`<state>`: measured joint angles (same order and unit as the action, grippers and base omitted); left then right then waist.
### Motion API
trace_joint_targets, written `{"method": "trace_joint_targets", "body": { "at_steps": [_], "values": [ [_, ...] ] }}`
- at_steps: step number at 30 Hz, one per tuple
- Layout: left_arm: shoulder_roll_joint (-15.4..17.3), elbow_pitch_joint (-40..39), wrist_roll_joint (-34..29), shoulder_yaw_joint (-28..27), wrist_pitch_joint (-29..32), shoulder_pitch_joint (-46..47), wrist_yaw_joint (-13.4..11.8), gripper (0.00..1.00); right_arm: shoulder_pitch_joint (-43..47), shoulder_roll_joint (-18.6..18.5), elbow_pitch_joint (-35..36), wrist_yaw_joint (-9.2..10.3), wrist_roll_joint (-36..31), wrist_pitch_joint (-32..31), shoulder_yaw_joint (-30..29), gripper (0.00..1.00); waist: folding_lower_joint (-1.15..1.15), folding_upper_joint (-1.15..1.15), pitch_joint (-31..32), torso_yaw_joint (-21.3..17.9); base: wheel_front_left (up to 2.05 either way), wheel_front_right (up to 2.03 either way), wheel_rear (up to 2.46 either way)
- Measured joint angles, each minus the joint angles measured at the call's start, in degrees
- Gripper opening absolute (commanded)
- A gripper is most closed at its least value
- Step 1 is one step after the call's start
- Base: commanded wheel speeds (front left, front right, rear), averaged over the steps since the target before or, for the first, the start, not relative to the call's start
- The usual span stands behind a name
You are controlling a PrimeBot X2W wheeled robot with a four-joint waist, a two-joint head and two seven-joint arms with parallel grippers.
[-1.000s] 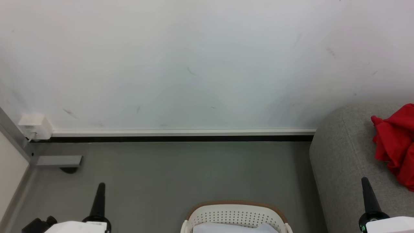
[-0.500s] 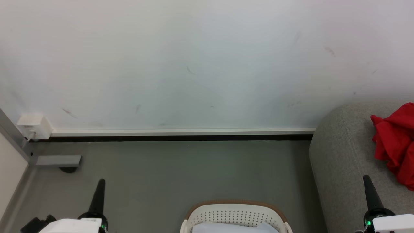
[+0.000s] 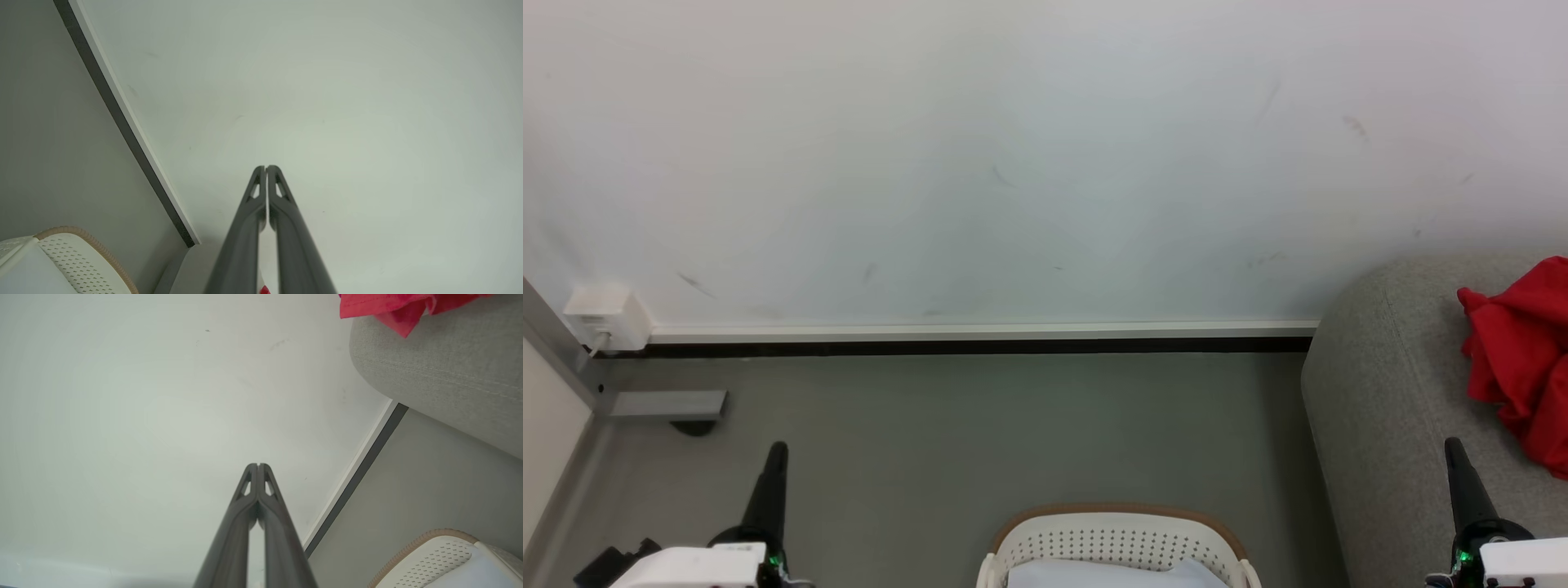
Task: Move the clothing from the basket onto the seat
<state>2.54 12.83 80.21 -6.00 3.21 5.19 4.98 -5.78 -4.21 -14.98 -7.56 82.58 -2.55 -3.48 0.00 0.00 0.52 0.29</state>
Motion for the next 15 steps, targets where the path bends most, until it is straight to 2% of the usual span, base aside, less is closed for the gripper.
{"method": "trace_joint_targets", "body": {
  "at_steps": [15],
  "values": [
    [0.0, -0.8, 6.3, -0.3, 1.8, 0.4, -0.3, 0.0, -0.6, 0.2, 0.1, 0.0, 5.5, -1.5, -0.8, 0.0, 0.0, 0.0, -0.2, -0.2, 0.0, 0.0, 0.0]
  ]
}}
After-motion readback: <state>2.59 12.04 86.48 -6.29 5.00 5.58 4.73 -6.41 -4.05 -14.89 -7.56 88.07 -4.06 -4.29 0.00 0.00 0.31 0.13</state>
